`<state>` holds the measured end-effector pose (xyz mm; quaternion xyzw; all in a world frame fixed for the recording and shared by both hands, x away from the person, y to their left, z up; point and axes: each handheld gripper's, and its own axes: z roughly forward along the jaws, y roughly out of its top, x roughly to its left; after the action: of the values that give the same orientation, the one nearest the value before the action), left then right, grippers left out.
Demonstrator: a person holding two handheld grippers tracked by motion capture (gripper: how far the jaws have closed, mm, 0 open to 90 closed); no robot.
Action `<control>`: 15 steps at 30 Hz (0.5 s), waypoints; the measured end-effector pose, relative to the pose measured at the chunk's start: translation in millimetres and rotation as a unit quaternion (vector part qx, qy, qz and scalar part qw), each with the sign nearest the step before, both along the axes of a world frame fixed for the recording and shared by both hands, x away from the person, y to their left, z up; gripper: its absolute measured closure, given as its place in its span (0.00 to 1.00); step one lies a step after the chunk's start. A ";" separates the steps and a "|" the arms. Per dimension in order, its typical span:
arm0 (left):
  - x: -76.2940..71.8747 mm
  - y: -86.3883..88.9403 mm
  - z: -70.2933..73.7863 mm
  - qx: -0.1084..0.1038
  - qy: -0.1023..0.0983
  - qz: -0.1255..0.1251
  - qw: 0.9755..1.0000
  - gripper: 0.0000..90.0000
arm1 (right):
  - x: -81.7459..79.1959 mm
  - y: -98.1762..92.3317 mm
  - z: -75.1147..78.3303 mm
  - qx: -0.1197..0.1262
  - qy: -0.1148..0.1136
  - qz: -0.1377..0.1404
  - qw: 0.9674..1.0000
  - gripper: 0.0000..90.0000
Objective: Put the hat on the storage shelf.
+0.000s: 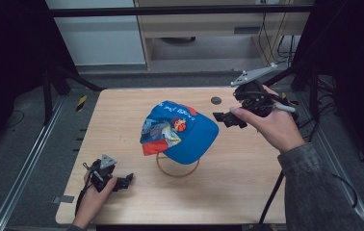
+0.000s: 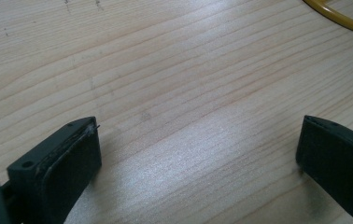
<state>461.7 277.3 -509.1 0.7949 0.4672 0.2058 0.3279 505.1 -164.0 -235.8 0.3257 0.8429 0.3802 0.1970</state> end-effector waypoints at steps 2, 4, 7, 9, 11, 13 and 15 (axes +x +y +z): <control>-0.3 -0.1 0.0 0.000 0.000 0.000 1.000 0.00 | -0.9 -5.0 0.9 0.001 -0.002 -0.007 1.000 0.09; -0.4 -0.3 0.0 -0.001 0.000 0.000 1.000 0.00 | -1.6 -10.3 1.7 0.003 -0.003 -0.013 1.000 0.09; -0.4 -0.3 -0.1 -0.001 0.001 0.000 1.000 0.00 | -3.0 -18.7 2.7 0.007 -0.006 -0.021 1.000 0.09; -0.4 -0.3 -0.1 -0.001 0.001 0.000 1.000 0.00 | -3.5 -24.2 2.6 0.009 -0.005 -0.027 1.000 0.09; -0.3 -0.3 -0.1 -0.001 0.001 0.000 1.000 0.00 | -3.6 -27.9 2.2 0.007 -0.006 -0.030 1.000 0.09; -0.3 -0.3 -0.1 -0.001 0.001 0.000 1.000 0.00 | -4.1 -32.1 1.4 0.007 -0.005 -0.032 0.999 0.09; -0.3 -0.1 0.1 0.000 0.002 -0.001 1.000 0.00 | -4.1 -36.1 0.0 0.005 -0.005 -0.037 0.999 0.09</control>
<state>461.3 277.3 -509.0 0.7959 0.4667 0.2043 0.3272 501.0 -200.0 -235.8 0.3554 0.8273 0.3789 0.2136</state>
